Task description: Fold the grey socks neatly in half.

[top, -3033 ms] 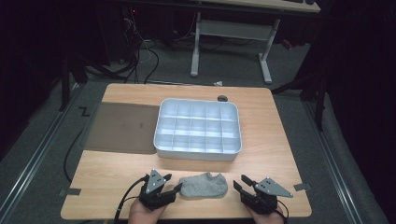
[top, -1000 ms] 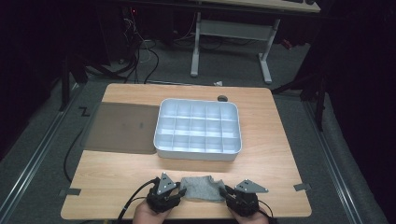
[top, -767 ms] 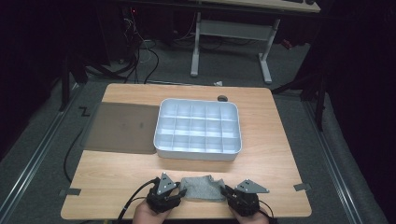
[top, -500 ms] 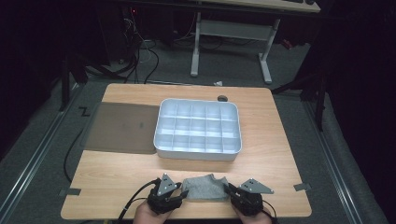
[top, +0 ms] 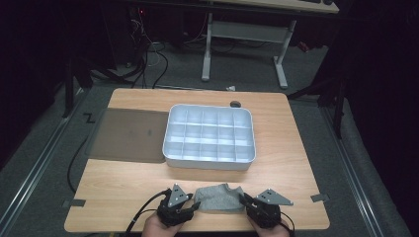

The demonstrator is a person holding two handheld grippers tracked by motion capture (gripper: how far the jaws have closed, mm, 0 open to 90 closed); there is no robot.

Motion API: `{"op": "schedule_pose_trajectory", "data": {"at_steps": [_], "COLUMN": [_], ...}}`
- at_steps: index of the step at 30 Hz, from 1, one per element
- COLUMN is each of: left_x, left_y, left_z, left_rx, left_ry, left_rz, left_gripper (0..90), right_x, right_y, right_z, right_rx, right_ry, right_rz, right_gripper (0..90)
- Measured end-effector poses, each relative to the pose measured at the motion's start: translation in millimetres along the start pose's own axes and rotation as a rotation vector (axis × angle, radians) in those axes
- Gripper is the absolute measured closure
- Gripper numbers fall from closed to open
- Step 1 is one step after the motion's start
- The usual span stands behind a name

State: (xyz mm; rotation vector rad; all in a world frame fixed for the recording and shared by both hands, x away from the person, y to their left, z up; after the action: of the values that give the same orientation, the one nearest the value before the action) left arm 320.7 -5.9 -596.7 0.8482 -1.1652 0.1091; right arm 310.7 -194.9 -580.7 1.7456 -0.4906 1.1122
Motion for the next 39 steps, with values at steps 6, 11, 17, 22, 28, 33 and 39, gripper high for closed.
{"op": "schedule_pose_trajectory", "data": {"at_steps": [6,11,17,22,28,33,39], "left_x": [0.1,-0.1,-0.6,-0.7,-0.9,-1.0,-0.4], "left_y": [0.7,0.5,-0.5,-0.5,-0.6,-0.5,-0.7], "left_z": [2.1,1.3,1.7,2.4,2.7,3.0,5.3], "left_rx": [-0.008,-0.008,-0.014,-0.015,-0.017,-0.017,-0.018], "left_ry": [-0.016,-0.009,-0.013,-0.018,-0.017,-0.018,-0.03], "left_rz": [0.002,0.001,-0.008,-0.009,-0.01,-0.009,-0.01], "left_gripper": [62.2,62.2,62.5,63.5,64.1,64.3,64.2], "right_x": [-0.3,-2.1,-15.5,-19.6,-21.7,-22.2,-16.1], "right_y": [-0.1,2.9,9.3,4.6,2.3,1.2,5.0], "right_z": [0.8,5.5,5.1,3.2,-1.6,-6.3,-3.2], "right_rx": [-0.006,-0.011,-0.005,-0.009,-0.023,-0.004,-0.029], "right_ry": [0.002,-0.029,-0.09,-0.105,-0.071,-0.054,-0.037], "right_rz": [-0.009,-0.014,-0.032,-0.047,-0.052,-0.061,-0.038], "right_gripper": [76.9,67.9,65.3,59.9,69.0,81.8,83.2]}}
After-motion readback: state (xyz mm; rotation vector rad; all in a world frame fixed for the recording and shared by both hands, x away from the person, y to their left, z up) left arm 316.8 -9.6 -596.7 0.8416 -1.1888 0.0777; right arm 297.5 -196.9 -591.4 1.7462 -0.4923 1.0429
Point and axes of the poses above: each handheld gripper's, and its own axes: y roughly backward along the jaws, x roughly out of its top, z roughly to its right, the point moved 10 cm from there along -y, roughly forward along the jaws, and after that the axes turned 6 degrees about z, right-handed, at the moved point
